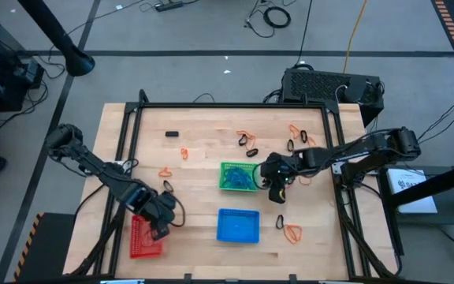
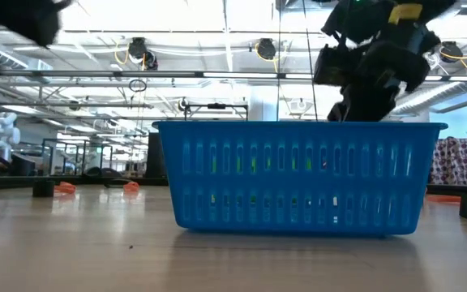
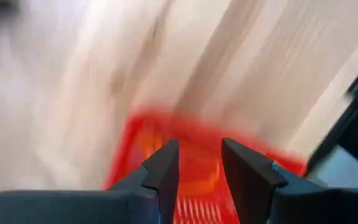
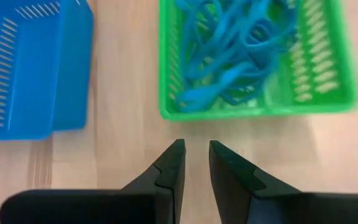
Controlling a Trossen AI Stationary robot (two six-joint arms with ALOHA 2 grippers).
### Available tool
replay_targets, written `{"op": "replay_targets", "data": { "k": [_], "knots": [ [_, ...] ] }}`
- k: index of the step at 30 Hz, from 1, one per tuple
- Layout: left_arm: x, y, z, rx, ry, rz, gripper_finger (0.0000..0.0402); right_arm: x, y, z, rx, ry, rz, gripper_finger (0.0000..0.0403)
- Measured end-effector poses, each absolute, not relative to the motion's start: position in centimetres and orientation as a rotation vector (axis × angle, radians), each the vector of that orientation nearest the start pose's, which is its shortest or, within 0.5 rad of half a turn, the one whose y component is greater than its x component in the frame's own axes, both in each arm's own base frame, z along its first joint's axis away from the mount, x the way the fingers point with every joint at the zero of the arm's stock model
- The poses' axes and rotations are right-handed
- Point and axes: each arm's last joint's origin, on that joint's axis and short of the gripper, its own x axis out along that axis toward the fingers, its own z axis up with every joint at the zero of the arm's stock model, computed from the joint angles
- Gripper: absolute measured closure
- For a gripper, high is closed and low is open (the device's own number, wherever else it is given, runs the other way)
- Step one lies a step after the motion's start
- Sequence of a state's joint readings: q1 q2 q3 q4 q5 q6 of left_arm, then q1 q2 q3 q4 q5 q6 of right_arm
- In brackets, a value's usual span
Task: Sort rubber bands into baskets
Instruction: Put the orange rubberband into the red bin
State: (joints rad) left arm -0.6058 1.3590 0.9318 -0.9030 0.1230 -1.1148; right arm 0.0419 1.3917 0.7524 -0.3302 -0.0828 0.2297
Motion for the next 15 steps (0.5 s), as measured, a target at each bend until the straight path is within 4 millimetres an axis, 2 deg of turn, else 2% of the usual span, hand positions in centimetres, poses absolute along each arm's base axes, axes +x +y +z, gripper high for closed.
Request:
{"op": "replay_targets", "data": {
  "k": [4,8,13,15],
  "knots": [
    [21.0,-13.1,22.5,-0.407,1.239,0.095,0.0274,25.0,0.7,20.6,0.233,1.008,-0.029,0.0337],
    [22.7,-12.4,23.0,-0.206,1.066,-0.01,0.0274,22.8,0.5,21.8,0.299,1.068,-0.094,0.0337],
    [24.3,-10.9,23.7,-0.003,0.887,0.08,0.0274,19.5,0.0,21.5,0.408,1.265,-0.417,0.0337],
    [24.8,-10.3,23.9,0.045,0.844,0.12,0.0274,18.8,0.2,20.8,0.47,1.314,-0.474,0.0337]
  ]
}}
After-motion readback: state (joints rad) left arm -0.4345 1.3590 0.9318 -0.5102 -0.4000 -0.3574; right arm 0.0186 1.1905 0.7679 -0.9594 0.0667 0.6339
